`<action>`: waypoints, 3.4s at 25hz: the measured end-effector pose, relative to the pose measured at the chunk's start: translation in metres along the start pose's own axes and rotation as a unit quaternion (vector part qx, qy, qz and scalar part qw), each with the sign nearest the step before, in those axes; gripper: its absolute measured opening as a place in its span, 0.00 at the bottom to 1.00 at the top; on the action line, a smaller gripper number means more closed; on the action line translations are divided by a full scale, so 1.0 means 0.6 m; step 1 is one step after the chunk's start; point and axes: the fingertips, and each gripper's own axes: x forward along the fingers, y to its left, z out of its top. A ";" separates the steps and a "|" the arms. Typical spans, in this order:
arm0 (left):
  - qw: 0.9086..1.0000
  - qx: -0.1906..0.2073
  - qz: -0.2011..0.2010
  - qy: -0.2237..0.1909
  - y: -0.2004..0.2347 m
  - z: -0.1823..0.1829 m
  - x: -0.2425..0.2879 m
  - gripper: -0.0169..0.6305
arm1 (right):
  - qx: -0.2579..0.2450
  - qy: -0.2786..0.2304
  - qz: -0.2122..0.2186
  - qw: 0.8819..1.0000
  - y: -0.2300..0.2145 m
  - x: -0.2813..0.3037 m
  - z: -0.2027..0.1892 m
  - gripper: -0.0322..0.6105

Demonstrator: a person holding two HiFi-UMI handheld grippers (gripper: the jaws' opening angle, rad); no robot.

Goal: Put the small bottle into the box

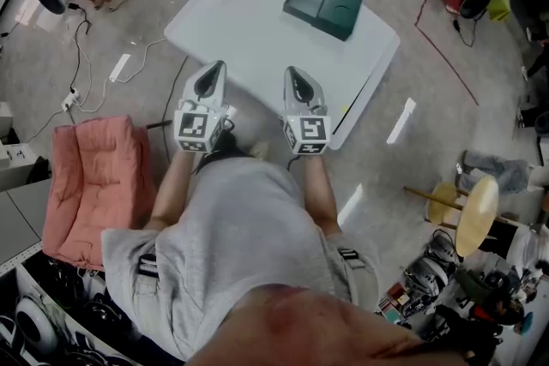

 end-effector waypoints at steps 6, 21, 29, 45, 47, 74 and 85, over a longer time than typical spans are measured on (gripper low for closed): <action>1.000 0.001 0.011 -0.002 0.004 0.008 0.000 0.05 | -0.004 -0.006 0.010 1.000 0.002 0.006 0.011 0.05; 1.000 0.010 0.013 0.011 0.118 0.022 0.097 0.05 | 0.004 -0.002 0.009 1.000 -0.008 0.151 0.026 0.05; 1.000 0.011 -0.007 0.020 0.188 0.032 0.219 0.05 | 0.021 0.000 -0.014 1.000 -0.058 0.259 0.048 0.05; 0.998 0.001 -0.045 0.038 0.286 0.019 0.401 0.05 | 0.037 0.038 -0.041 0.998 -0.112 0.425 0.044 0.05; 0.998 0.003 -0.052 0.040 0.295 0.011 0.421 0.05 | 0.038 0.044 -0.047 0.997 -0.117 0.445 0.041 0.05; 0.976 -0.006 -0.147 0.159 0.327 -0.177 0.577 0.05 | 0.062 0.145 -0.115 0.981 -0.162 0.539 -0.083 0.05; 0.969 -0.007 -0.146 0.200 0.329 -0.224 0.622 0.34 | 0.063 0.163 -0.130 0.976 -0.192 0.542 -0.096 0.05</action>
